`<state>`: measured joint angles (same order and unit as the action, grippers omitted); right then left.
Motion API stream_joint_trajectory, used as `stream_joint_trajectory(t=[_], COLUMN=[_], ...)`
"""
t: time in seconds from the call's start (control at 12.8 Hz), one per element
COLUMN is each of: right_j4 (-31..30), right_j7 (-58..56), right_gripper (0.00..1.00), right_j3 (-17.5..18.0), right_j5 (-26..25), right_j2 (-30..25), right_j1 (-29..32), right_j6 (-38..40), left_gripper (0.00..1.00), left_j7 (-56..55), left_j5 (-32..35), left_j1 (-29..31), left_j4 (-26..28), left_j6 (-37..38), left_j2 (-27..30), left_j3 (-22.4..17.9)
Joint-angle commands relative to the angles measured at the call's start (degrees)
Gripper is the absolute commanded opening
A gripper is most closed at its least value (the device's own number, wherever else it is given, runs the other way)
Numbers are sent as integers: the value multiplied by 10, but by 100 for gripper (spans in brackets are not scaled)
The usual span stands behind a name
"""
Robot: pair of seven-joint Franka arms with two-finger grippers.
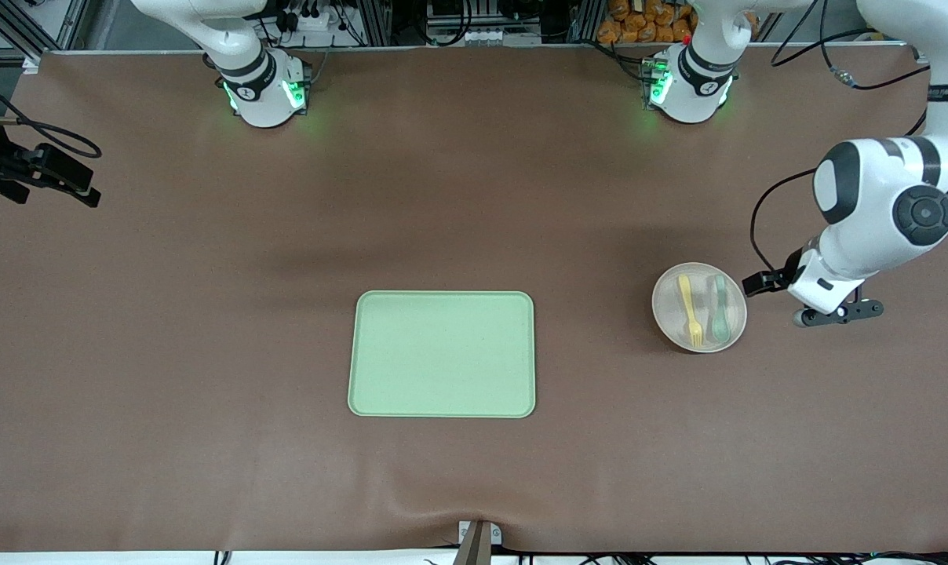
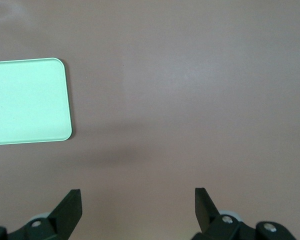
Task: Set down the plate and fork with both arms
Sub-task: 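Grasp the white plate's rim with the left gripper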
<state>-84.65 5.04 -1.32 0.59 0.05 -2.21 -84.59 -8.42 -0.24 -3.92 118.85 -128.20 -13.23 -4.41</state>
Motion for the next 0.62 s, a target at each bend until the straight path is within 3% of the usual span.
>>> stream_joint_trajectory(t=[0.0,0.23,0.55], right_j4=[-2,-2,-1], right_j7=[1,1,1], right_gripper=[100,100,100], right_j3=[-2,-2,-2], right_j5=[-2,-2,-2], right_j2=[-3,-3,-3], right_j1=[-5,-6,-6], right_j6=[0,0,0], left_gripper=[100,100,78], left_j7=[-1,6,7], left_j5=[-35,-35,-35], left_j1=[23,25,25], left_j4=[-1,1,17], left_j6=[-34,-48,-89], left_j2=[-32,-52,-77], left_j3=[4,3,3])
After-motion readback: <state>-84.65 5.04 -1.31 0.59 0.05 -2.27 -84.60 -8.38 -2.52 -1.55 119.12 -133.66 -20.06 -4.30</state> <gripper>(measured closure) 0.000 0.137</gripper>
